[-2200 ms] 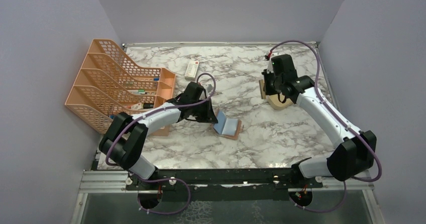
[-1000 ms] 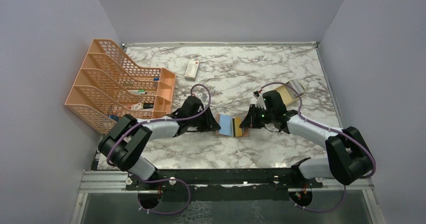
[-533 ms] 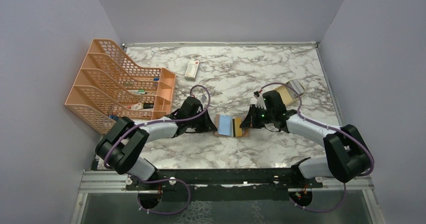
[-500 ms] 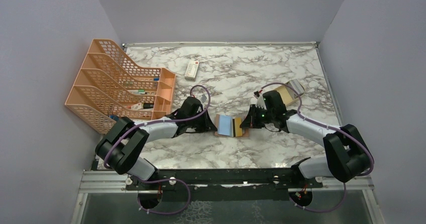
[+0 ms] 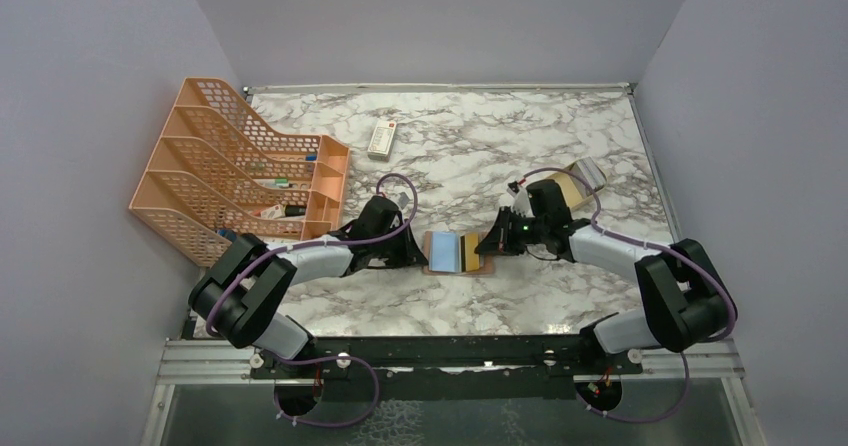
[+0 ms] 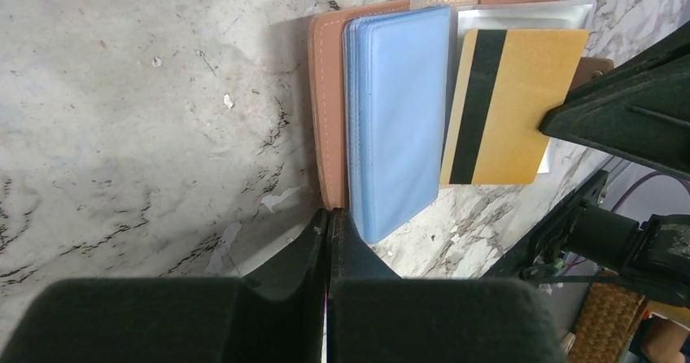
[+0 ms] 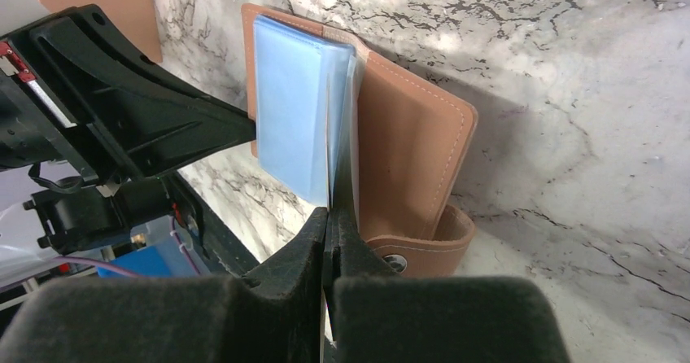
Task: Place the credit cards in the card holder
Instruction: Insert the credit card into the card holder.
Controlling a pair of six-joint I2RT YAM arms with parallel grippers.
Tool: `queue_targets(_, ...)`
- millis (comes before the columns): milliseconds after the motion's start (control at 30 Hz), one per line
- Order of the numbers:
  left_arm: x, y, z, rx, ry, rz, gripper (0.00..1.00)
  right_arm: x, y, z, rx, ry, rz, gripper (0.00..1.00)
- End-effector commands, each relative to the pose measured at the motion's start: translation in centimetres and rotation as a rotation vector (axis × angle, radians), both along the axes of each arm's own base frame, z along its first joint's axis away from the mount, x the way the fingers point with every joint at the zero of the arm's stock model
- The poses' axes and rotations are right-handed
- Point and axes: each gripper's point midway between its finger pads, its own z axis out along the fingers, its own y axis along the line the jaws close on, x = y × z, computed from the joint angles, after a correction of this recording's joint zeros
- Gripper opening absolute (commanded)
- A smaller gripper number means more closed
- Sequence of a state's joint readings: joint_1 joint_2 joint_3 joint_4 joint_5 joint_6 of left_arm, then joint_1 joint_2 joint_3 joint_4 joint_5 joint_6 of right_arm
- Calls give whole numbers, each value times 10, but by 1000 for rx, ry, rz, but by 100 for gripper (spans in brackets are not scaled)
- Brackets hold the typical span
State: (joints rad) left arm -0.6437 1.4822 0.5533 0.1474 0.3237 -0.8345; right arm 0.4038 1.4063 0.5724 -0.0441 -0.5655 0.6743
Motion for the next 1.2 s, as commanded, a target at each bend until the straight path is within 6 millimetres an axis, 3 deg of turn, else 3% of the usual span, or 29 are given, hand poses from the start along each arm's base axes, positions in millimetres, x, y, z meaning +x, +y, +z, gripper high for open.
queue_targets(0, -1, 5, -4, 31, -28, -12, 0, 0, 7, 1, 60, 15, 11, 1)
queue_targets(300, -1, 7, -6, 40, -27, -13, 0, -3, 8, -20, 60, 61, 19, 1)
queue_targets(1167, -12, 4, -7, -19, 14, 7, 0, 9, 2, -34, 11, 36, -37, 1)
